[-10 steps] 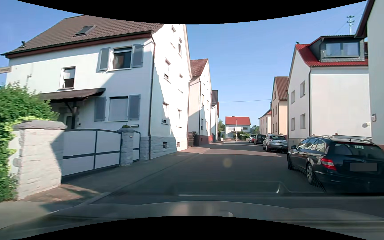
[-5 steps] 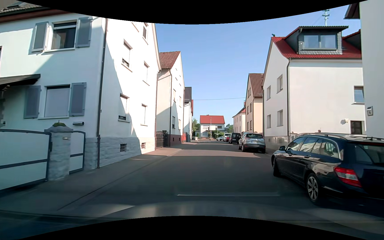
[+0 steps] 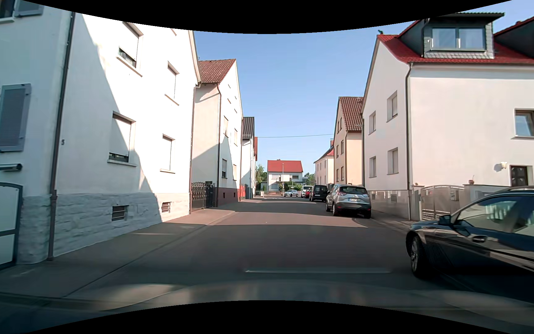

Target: Follow the waypoints while adhering to traffic rules and regulations

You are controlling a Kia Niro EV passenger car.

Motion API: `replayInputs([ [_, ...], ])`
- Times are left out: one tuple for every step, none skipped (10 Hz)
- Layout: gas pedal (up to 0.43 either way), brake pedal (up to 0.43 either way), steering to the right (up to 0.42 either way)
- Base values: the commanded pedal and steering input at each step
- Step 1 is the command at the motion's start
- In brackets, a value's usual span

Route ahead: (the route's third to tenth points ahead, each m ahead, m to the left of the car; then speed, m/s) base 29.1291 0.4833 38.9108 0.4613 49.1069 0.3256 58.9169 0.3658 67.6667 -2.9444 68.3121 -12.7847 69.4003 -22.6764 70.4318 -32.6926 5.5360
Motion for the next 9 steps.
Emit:
replayInputs([
  [0.280,0.000,0.009],
  [0.280,0.000,0.009],
  [0.280,0.000,0.014],
  [0.280,0.000,0.020],
  [0.280,0.000,0.023],
  [0.280,0.000,0.023],
  [0.280,0.000,0.024],
  [0.280,0.000,0.026],
  [0.280,0.000,0.027],
])
